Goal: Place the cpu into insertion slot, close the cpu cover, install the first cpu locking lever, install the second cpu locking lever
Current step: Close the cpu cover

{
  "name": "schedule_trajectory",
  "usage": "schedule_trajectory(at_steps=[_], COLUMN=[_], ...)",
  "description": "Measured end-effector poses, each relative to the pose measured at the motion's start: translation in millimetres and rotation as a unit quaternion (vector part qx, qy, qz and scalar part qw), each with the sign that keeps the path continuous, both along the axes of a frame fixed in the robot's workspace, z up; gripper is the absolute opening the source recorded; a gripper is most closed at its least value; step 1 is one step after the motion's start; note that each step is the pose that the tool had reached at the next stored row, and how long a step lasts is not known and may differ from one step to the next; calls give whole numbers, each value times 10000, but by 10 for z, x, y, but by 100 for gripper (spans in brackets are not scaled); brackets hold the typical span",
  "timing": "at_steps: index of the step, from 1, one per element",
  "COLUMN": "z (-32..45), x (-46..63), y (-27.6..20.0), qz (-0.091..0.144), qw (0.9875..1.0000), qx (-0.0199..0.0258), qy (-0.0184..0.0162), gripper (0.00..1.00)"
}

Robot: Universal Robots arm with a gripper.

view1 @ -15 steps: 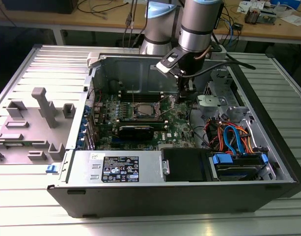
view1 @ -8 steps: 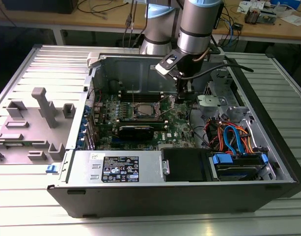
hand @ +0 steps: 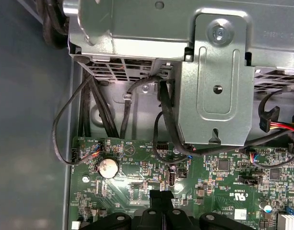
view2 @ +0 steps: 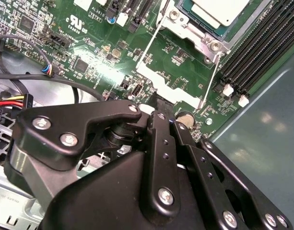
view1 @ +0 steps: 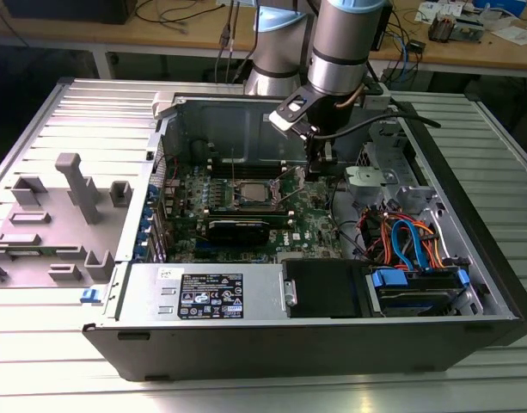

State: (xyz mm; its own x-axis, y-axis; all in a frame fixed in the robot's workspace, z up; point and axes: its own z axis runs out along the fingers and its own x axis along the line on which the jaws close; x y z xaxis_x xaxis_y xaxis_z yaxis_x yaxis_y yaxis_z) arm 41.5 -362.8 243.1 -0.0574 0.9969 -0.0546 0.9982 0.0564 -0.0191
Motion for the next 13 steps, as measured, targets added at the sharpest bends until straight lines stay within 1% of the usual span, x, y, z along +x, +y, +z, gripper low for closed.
schedule_trajectory(at_steps=[4, 13], z=[0, 0], x=[0, -1], y=[0, 0], qz=[0, 1], qw=[10000, 10000], qx=[19, 25], qy=[12, 15], gripper=[11, 11])
